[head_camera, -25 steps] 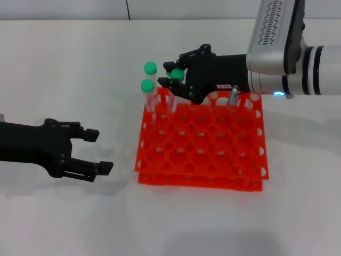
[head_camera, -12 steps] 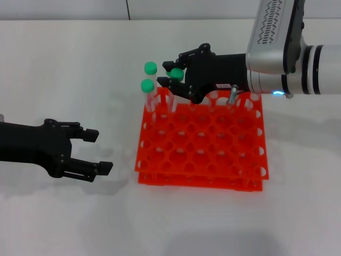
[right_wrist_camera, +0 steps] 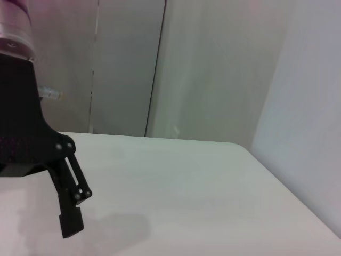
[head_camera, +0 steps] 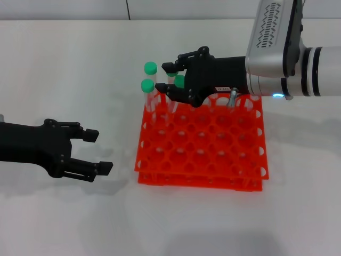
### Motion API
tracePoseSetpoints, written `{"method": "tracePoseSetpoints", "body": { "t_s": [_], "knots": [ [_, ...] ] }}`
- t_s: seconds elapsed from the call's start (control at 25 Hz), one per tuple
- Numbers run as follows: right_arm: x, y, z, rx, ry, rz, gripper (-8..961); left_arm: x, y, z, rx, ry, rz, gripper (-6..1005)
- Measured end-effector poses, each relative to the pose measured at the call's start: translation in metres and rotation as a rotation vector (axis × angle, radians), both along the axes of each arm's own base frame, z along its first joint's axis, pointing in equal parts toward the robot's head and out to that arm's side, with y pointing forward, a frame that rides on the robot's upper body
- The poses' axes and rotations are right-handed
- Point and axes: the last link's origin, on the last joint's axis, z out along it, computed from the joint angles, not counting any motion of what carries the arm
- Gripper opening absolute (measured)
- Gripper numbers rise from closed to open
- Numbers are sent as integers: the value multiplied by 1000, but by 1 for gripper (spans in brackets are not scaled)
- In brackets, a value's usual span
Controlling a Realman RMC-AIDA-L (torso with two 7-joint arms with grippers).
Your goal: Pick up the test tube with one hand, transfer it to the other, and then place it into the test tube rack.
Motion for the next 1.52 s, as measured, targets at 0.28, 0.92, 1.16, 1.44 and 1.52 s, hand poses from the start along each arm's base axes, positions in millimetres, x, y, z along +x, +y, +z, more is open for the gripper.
{"method": "tracePoseSetpoints", "body": {
  "t_s": [0.28, 0.92, 1.16, 1.44, 1.52],
  "knots": [
    [-3, -2, 1, 3, 2, 16, 439, -1, -1, 0, 1, 0, 3, 894],
    [5, -19, 28, 86, 52, 31, 545, -1, -2, 2, 14, -14, -6, 893],
    [14, -31, 46, 122, 84, 21, 552, -7, -6, 13, 69, -58, -13, 893],
    [40, -49, 77, 63, 153, -14, 561, -1, -8, 18, 126, -165, -74, 894],
    [46, -53, 85, 43, 169, -18, 563, -1, -9, 21, 146, -202, -86, 894]
  ]
}}
